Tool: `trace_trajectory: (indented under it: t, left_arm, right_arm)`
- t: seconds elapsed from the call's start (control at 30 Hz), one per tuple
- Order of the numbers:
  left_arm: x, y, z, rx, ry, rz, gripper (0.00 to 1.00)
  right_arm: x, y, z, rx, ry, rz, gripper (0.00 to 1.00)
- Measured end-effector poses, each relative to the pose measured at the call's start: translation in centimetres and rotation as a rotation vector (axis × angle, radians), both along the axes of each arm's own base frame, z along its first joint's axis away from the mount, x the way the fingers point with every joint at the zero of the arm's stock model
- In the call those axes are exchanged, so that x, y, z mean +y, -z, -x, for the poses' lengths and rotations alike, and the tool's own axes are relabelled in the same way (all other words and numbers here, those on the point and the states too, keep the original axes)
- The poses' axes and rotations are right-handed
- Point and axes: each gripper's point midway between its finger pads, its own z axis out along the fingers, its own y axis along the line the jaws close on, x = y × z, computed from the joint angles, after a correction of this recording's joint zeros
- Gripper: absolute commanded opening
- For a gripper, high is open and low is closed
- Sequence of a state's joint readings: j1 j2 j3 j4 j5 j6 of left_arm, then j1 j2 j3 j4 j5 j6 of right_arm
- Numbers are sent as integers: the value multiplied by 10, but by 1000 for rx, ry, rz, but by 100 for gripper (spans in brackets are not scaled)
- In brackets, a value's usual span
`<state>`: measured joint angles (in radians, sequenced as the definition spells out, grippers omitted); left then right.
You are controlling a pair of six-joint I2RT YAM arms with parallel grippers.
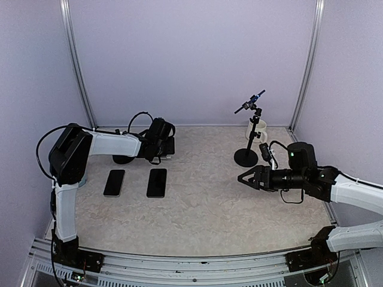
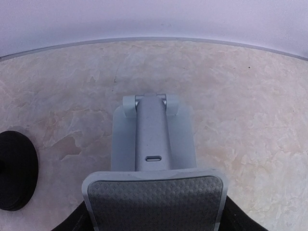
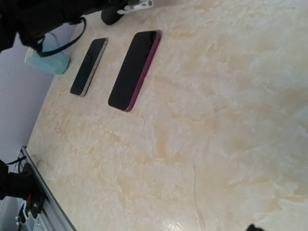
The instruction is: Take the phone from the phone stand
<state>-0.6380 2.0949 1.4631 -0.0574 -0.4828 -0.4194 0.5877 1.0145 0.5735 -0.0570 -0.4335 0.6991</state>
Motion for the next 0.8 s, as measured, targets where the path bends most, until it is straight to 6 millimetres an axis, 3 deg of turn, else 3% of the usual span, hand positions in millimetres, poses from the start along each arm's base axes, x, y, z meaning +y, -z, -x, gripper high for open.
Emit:
trace_trajectory:
  t: [0.23, 0.47, 0.8]
  left_arm:
    - [14, 22, -18, 36, -34, -22, 24]
    - [24, 31, -32, 51, -59, -36, 27]
    - [29, 49, -34, 97, -53, -43, 32]
  right_arm:
    - [-1, 1, 0, 3, -1, -3, 82]
    - [-1, 1, 0, 7, -5, -5, 82]
    - [-2, 4, 0, 14, -6, -4, 82]
